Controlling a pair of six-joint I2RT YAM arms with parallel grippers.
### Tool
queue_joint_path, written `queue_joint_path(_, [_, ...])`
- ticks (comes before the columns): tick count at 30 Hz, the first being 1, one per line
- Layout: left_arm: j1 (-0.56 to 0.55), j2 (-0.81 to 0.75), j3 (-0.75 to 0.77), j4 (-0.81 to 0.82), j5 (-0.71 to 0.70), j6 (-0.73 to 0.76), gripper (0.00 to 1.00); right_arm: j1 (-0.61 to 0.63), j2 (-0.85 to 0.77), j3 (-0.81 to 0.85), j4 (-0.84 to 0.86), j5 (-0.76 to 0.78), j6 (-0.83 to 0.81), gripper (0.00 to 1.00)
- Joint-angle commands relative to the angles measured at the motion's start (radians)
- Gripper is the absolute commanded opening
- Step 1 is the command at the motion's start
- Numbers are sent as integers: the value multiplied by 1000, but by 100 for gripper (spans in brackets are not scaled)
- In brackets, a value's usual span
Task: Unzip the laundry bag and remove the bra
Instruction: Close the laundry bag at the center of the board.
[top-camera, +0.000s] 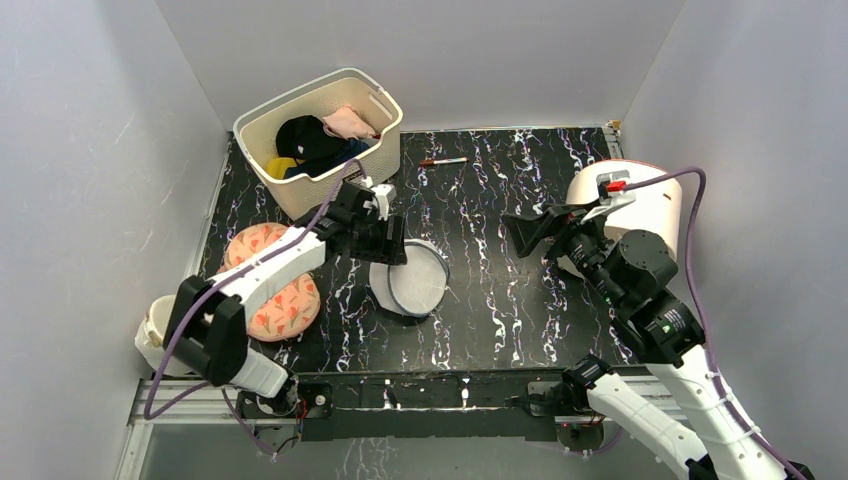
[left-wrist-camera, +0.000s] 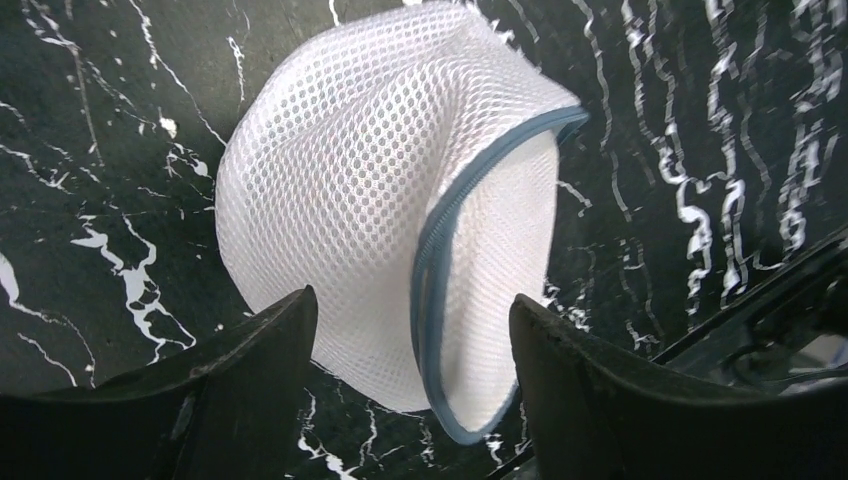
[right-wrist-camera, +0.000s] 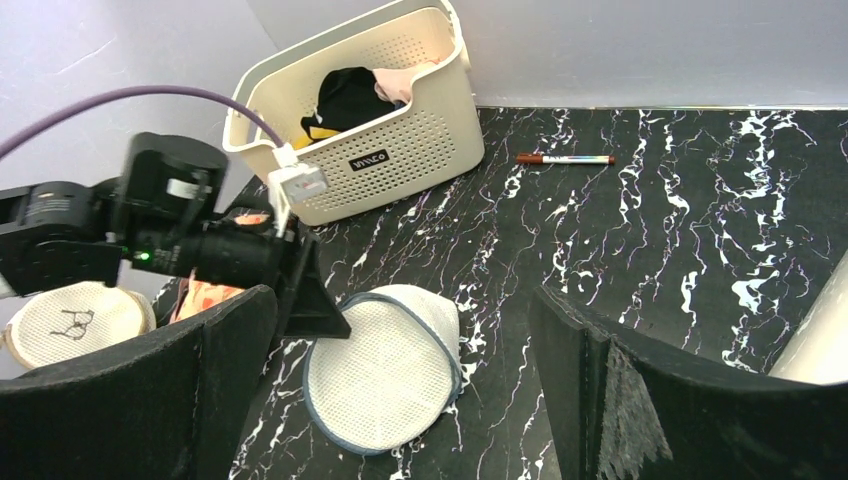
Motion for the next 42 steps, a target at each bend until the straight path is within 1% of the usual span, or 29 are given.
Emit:
queue_joint_path(1, [-12, 63, 54, -58, 37, 75, 63, -2, -24, 13, 39, 2, -9, 98])
queue_joint_path(5, [-9, 97, 63, -25, 12, 26, 47, -2, -32, 12, 34, 4, -4, 98])
queue_joint_path(7, [2, 99, 42, 40, 69, -40, 38, -3, -30, 14, 32, -4, 0, 98])
queue_joint_path(8, [8, 94, 20, 93, 124, -84, 33, -2, -28, 16, 31, -6, 1, 98])
queue_joint_path(12, [13, 97, -75, 294, 280, -260, 23, -2, -20, 22, 27, -14, 9, 98])
queue_joint_path(14, [13, 85, -142, 415, 319, -351, 16, -2, -17, 22, 29, -18, 17, 98])
queue_joint_path(16, [15, 74, -198, 503, 334, -418, 9, -2, -14, 22, 31, -26, 23, 98])
queue_joint_path(20, [39, 63, -339, 735, 369, -590, 0, -2, -6, 16, 36, -39, 32, 98])
queue_joint_path(21, [45, 70, -369, 776, 372, -636, 0, -3, -4, 15, 36, -41, 34, 98])
queue_joint_path(23, [58, 89, -408, 825, 367, -678, 0, -2, 2, 13, 39, -48, 39, 98])
queue_joint_path(26, [101, 105, -485, 963, 360, -745, 0, -3, 9, 10, 40, -55, 47, 98])
queue_joint_path(27, [109, 109, -496, 957, 343, -731, 0, -2, 12, 9, 40, -57, 49, 98])
queue_joint_path(30, [103, 112, -508, 890, 246, -594, 0, -3, 18, 2, 44, -66, 55, 98])
queue_joint_path(32, [100, 125, -561, 933, 220, -546, 0, -2, 21, -8, 50, -69, 60, 98])
queue_joint_path(36, [99, 191, -657, 1079, 233, -509, 0, -3, 33, -30, 62, -77, 70, 98])
queue_joint_path(38, [98, 225, -698, 1127, 207, -480, 0, -2, 39, -41, 72, -82, 75, 98])
queue_joint_path(40, [96, 252, -716, 1140, 165, -454, 0, -2, 47, -52, 82, -89, 80, 98])
queue_joint_path(42, [95, 261, -710, 1128, 166, -429, 1, -2, 57, -50, 83, -96, 81, 98])
